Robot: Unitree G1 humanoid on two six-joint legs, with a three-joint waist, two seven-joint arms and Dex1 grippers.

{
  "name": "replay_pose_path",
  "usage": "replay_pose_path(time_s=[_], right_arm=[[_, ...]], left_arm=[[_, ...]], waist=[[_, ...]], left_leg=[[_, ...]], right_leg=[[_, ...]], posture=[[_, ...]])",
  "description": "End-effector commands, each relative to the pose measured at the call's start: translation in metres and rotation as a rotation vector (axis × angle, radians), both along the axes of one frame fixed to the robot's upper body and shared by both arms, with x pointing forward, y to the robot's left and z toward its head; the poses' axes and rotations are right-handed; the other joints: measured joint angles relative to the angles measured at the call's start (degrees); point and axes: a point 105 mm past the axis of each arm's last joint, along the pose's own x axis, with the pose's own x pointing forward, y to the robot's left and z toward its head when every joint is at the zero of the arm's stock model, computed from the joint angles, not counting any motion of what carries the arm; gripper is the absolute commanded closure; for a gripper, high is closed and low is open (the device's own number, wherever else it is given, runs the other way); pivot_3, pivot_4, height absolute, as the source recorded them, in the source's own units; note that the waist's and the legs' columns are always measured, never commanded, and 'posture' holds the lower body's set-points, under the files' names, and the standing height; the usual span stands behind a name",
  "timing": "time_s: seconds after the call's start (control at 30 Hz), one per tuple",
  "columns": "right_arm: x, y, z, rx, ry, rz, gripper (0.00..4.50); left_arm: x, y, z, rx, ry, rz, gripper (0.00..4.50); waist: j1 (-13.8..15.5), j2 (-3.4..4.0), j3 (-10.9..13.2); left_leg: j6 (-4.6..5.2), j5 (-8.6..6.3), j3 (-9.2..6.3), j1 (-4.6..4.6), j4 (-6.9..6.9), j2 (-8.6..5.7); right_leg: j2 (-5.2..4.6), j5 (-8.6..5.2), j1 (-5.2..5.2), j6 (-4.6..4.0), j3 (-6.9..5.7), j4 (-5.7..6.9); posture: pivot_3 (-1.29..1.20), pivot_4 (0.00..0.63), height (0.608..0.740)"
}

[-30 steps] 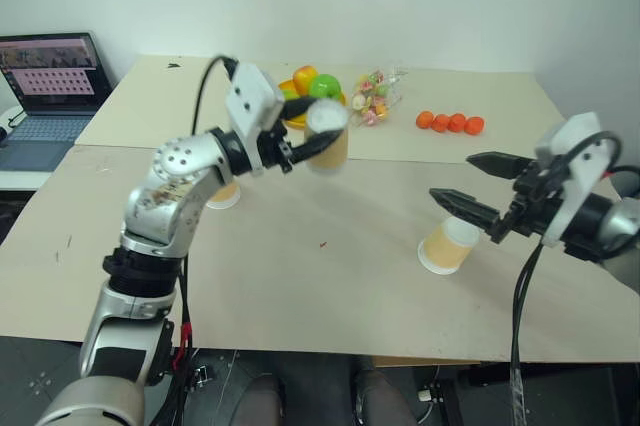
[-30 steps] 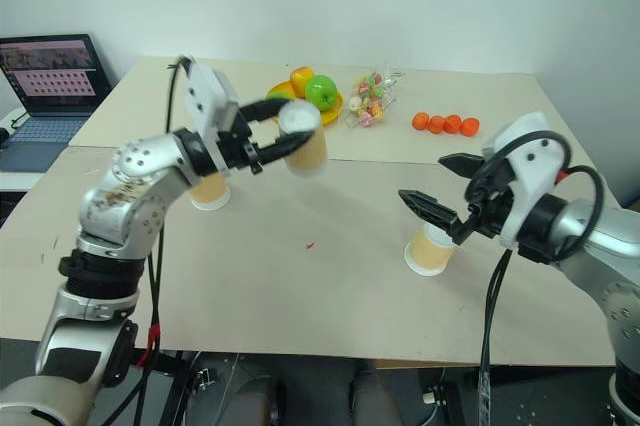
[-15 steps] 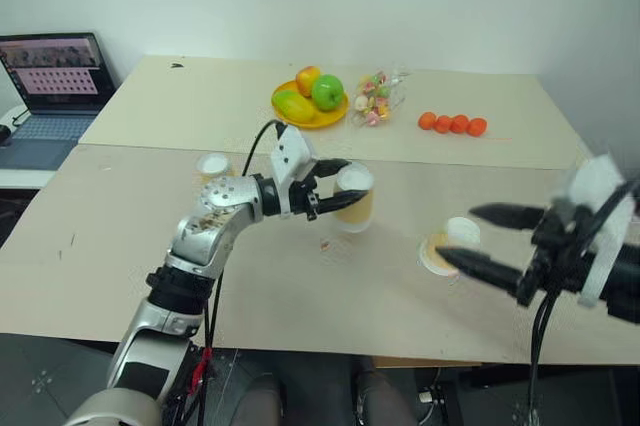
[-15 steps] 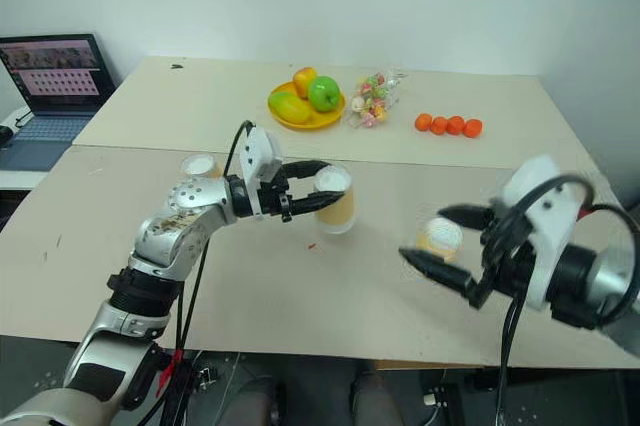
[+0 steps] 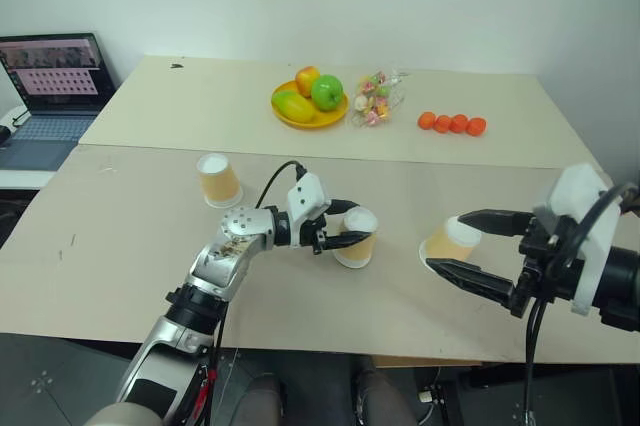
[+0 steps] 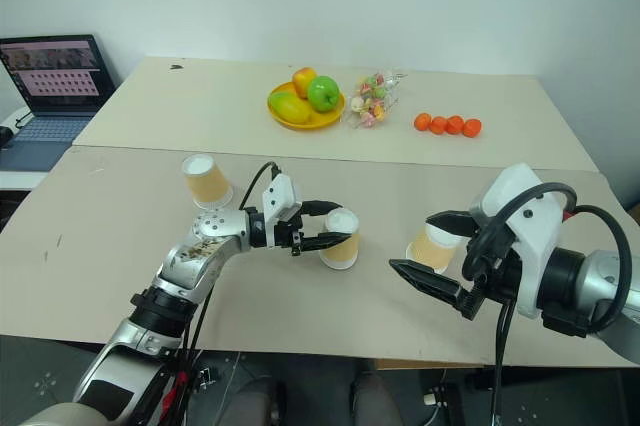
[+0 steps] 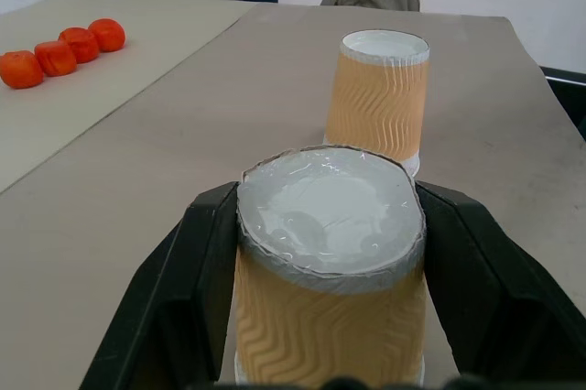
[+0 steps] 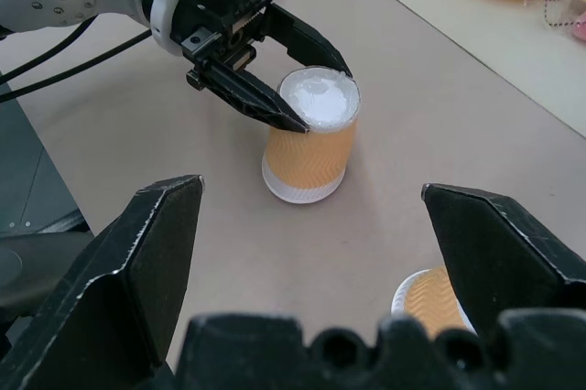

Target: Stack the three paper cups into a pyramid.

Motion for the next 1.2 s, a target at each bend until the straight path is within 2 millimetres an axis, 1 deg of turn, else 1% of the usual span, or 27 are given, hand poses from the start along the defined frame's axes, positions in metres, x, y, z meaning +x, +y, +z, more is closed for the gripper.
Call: replay_pose_path(time_s=[0.03, 0.07, 0.13, 0.17, 0.23, 0.3, 0.37, 0.43, 0.5, 0.57, 0.6, 0.63, 0.67, 0.73, 0.77, 0.8, 0.9, 0.97, 1.0, 1.07, 1.13, 1.2], right_arm=[[0.001, 0.003, 0.012, 0.002, -0.058, 0.009, 0.0], [0.002, 0.003, 0.013, 0.0, -0.061, 0.009, 0.0], [0.003, 0.002, 0.015, -0.009, -0.068, 0.005, 0.0], [0.004, 0.002, 0.015, -0.012, -0.07, 0.004, 0.0], [0.004, 0.003, 0.018, -0.011, -0.078, 0.009, 0.0], [0.005, 0.004, 0.02, -0.011, -0.083, 0.013, 0.0], [0.006, 0.004, 0.021, -0.015, -0.084, 0.016, 0.0], [0.007, 0.003, 0.021, -0.017, -0.085, 0.017, 0.0], [0.01, 0.002, 0.021, -0.02, -0.085, 0.016, 0.0], [0.013, 0.002, 0.02, -0.022, -0.084, 0.021, 0.0], [0.014, 0.003, 0.02, -0.024, -0.082, 0.028, 0.0], [0.016, 0.003, 0.02, -0.025, -0.082, 0.034, 0.0], [0.017, 0.003, 0.019, -0.027, -0.083, 0.038, 0.0], [0.02, 0.006, 0.02, -0.02, -0.086, 0.062, 0.0], [0.021, 0.007, 0.02, -0.018, -0.087, 0.072, 0.0], [0.023, 0.008, 0.019, -0.019, -0.087, 0.082, 0.0], [0.027, 0.011, 0.019, -0.017, -0.087, 0.11, 0.0], [0.031, 0.014, 0.019, -0.015, -0.087, 0.135, 0.0], [0.033, 0.015, 0.019, -0.014, -0.087, 0.15, 0.0], [0.036, 0.017, 0.018, -0.013, -0.086, 0.17, 0.0], [0.038, 0.023, 0.018, 0.0, -0.075, 0.226, 0.0], [0.041, 0.025, 0.017, 0.002, -0.07, 0.25, 0.0]], left_arm=[[-0.002, -0.007, 0.006, -0.01, -0.039, -0.033, 2.03], [-0.002, -0.008, 0.005, -0.01, -0.031, -0.036, 2.03], [-0.003, -0.009, 0.006, -0.027, -0.004, -0.048, 1.04], [-0.003, -0.009, 0.007, -0.031, 0.0, -0.051, 0.89], [-0.003, -0.008, 0.01, -0.043, 0.003, -0.05, 0.08], [-0.002, -0.008, 0.015, -0.072, 0.021, -0.05, 0.03], [-0.001, -0.008, 0.023, -0.131, 0.086, -0.05, 0.03], [-0.002, -0.008, 0.029, -0.141, 0.091, -0.059, 0.03], [0.001, -0.005, 0.051, -0.185, 0.073, -0.06, 0.03], [0.003, -0.002, 0.077, -0.212, 0.026, -0.072, 0.03], [0.005, -0.001, 0.093, -0.233, -0.003, -0.063, 0.03], [0.009, 0.001, 0.114, -0.283, -0.018, -0.037, 0.03], [0.012, 0.003, 0.127, -0.319, -0.024, -0.02, 0.03], [0.026, 0.016, 0.157, -0.367, -0.098, 0.087, 0.03], [0.03, 0.02, 0.166, -0.377, -0.123, 0.123, 0.03], [0.038, 0.029, 0.175, -0.392, -0.148, 0.195, 0.03], [0.05, 0.052, 0.192, -0.407, -0.222, 0.338, 0.03], [0.058, 0.075, 0.197, -0.392, -0.27, 0.477, 0.03], [0.062, 0.088, 0.195, -0.382, -0.284, 0.558, 0.03], [0.067, 0.104, 0.19, -0.362, -0.289, 0.655, 0.03], [0.063, 0.129, 0.161, -0.301, -0.252, 0.765, 0.03], [0.056, 0.14, 0.144, -0.258, -0.253, 0.822, 0.03]], waist=[[-0.01, 0.0, 0.0], [-0.05, 0.01, 0.0], [-0.08, 0.01, 0.0], [-0.07, 0.01, 0.0], [-0.06, 0.0, 0.0], [-0.06, 0.0, 0.0], [-0.04, 0.0, 0.0], [-0.04, 0.0, 0.0], [-0.04, 0.0, 0.0], [-0.06, 0.0, 0.0], [-0.08, 0.0, 0.01], [-0.05, -0.01, 0.01], [-0.05, -0.01, 0.01], [-0.08, 0.0, 0.01], [-0.16, 0.0, 0.0], [-0.27, 0.01, 0.0], [-0.38, 0.01, 0.0], [-0.4, 0.0, 0.01], [-0.43, 0.0, 0.01], [-0.44, 0.0, 0.0], [-0.41, 0.02, -0.01], [-0.61, 0.05, -0.03]], left_leg=[[0.0, 0.0, 0.01, 0.01, 0.0, -0.01], [0.0, 0.0, 0.0, 0.0, 0.0, 0.0], [0.0, 0.0, 0.01, 0.01, -0.01, 0.0], [0.0, 0.0, 0.01, 0.01, -0.01, 0.0], [0.0, 0.0, 0.01, 0.0, -0.01, 0.01], [0.0, 0.0, 0.01, 0.01, 0.0, 0.0], [0.0, 0.0, 0.01, 0.01, 0.0, 0.01], [0.0, 0.0, 0.0, 0.0, 0.0, 0.01], [0.0, 0.0, 0.0, -0.01, 0.0, 0.0], [0.0, 0.0, 0.0, -0.01, 0.01, 0.0], [0.0, 0.0, 0.0, 0.0, 0.01, 0.0], [0.0, 0.0, 0.0, -0.01, 0.01, 0.01], [0.0, 0.0, -0.02, -0.02, 0.02, 0.01], [0.0, 0.0, -0.01, 0.0, 0.03, 0.0], [0.0, 0.0, -0.01, -0.03, 0.02, 0.0], [0.01, 0.0, 0.0, -0.01, 0.01, 0.0], [0.02, -0.01, 0.01, 0.02, 0.0, 0.0], [0.02, 0.0, -0.01, 0.02, -0.01, 0.0], [0.02, 0.0, -0.01, 0.01, 0.0, 0.01], [0.02, 0.0, 0.01, 0.04, 0.0, 0.01], [0.02, 0.0, -0.02, 0.02, 0.0, 0.01], [0.02, -0.01, 0.06, 0.08, -0.04, 0.01]], right_leg=[[0.0, 0.0, 0.0, 0.0, 0.0, 0.0], [0.0, 0.0, 0.0, 0.0, 0.0, 0.0], [0.0, 0.0, -0.01, 0.0, 0.01, 0.01], [0.01, 0.0, -0.02, 0.0, 0.01, 0.0], [0.01, 0.0, -0.01, 0.0, 0.0, 0.0], [0.0, 0.0, -0.01, 0.0, 0.01, 0.01], [0.0, 0.0, -0.01, 0.0, 0.0, 0.01], [0.01, 0.0, -0.01, 0.01, -0.01, 0.01], [0.01, 0.0, -0.02, 0.01, -0.01, 0.01], [0.01, 0.0, -0.02, 0.01, -0.01, 0.0], [0.01, 0.0, -0.02, 0.01, -0.01, 0.01], [0.01, 0.0, -0.04, 0.01, -0.01, 0.02], [0.02, 0.0, -0.04, 0.03, -0.02, 0.02], [0.01, -0.03, 0.0, 0.1, -0.02, 0.01], [0.01, -0.04, -0.04, 0.12, -0.02, -0.03], [0.01, -0.03, -0.01, 0.11, -0.01, -0.05], [0.01, 0.0, -0.02, 0.07, 0.01, -0.02], [0.02, 0.0, -0.05, 0.06, 0.01, 0.02], [0.03, 0.01, -0.08, 0.06, 0.0, 0.02], [0.03, 0.01, -0.07, 0.05, 0.02, 0.02], [0.02, 0.01, -0.07, 0.05, 0.0, 0.01], [-0.02, 0.02, -0.07, 0.04, 0.09, 0.01]], posture=[[0.0, 0.15, 0.734], [0.0, 0.15, 0.734], [0.0, 0.15, 0.734], [0.0, 0.15, 0.734], [0.0, 0.15, 0.734], [0.0, 0.15, 0.734], [0.0, 0.15, 0.734], [0.0, 0.15, 0.734], [0.0, 0.15, 0.734], [0.0, 0.15, 0.734], [0.0, 0.15, 0.734], [0.0, 0.15, 0.734], [0.0, 0.15, 0.734], [0.0, 0.15, 0.734], [0.0, 0.15, 0.734], [0.0, 0.15, 0.734], [0.0, 0.15, 0.734], [0.0, 0.15, 0.734], [0.0, 0.15, 0.734], [0.0, 0.15, 0.734], [0.0, 0.15, 0.734], [0.0, 0.15, 0.734]])
